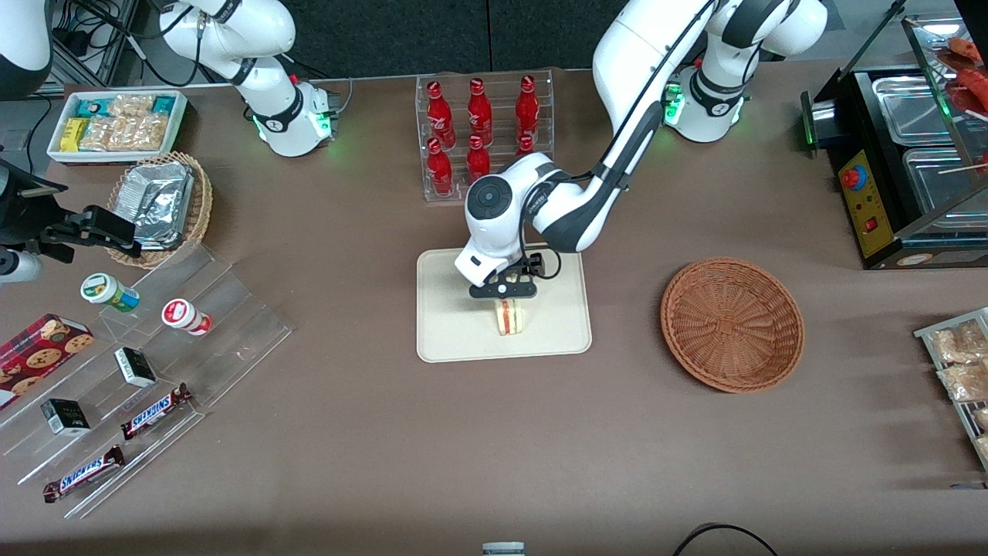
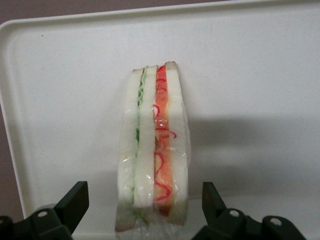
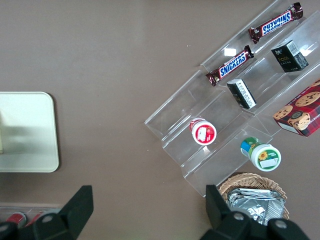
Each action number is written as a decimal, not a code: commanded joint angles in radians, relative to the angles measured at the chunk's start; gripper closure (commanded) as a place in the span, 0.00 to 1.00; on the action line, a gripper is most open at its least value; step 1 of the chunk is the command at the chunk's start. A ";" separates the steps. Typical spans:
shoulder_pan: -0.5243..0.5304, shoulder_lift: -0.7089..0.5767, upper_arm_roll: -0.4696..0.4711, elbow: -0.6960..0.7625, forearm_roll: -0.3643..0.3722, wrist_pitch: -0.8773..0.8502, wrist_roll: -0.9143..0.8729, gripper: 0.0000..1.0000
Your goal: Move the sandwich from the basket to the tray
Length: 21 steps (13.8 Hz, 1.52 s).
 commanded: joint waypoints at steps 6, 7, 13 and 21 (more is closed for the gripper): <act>0.015 -0.053 0.021 0.188 -0.003 -0.290 -0.012 0.00; 0.024 -0.077 0.033 0.186 -0.004 -0.296 -0.012 0.00; 0.257 -0.223 0.042 0.176 -0.075 -0.449 -0.025 0.00; 0.539 -0.451 0.037 0.023 -0.098 -0.586 0.418 0.00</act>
